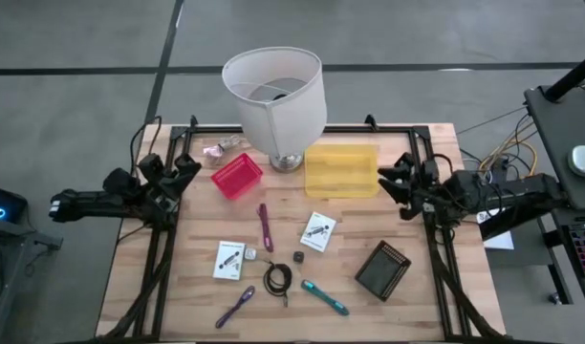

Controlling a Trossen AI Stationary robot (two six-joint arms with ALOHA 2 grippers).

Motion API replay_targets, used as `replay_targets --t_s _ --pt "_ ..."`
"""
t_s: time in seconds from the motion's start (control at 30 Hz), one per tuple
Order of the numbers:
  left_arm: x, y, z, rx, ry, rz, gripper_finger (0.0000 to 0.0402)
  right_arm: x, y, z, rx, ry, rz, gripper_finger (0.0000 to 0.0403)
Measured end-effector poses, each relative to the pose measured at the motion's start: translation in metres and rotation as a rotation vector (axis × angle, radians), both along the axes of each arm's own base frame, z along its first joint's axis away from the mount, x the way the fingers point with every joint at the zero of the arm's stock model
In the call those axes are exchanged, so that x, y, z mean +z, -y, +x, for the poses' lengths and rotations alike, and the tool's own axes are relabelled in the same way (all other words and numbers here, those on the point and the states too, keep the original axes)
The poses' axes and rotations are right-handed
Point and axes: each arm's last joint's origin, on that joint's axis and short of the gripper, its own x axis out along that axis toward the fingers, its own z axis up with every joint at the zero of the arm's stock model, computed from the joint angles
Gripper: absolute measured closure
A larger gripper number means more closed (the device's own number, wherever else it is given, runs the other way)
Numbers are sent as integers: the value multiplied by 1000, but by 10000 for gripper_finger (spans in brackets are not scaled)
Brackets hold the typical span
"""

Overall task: Pick and place items into bin
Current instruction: Put the right card reader box into the black bin

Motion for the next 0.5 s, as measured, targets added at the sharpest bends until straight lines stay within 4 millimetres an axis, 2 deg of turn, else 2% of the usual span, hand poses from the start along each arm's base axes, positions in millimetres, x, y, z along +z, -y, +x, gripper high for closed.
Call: replay_targets --t_s 0.1,0.23,0.5 --pt "1 0 -1 26 -2 42 192 11 -1 16 -22 -126 -91 207" --pt "1 0 -1 51 -7 83 192 19 -4 40 -14 -334 -117 179" --pt "1 0 -2 58 -2 92 191 29 -8 83 15 -684 -148 171"
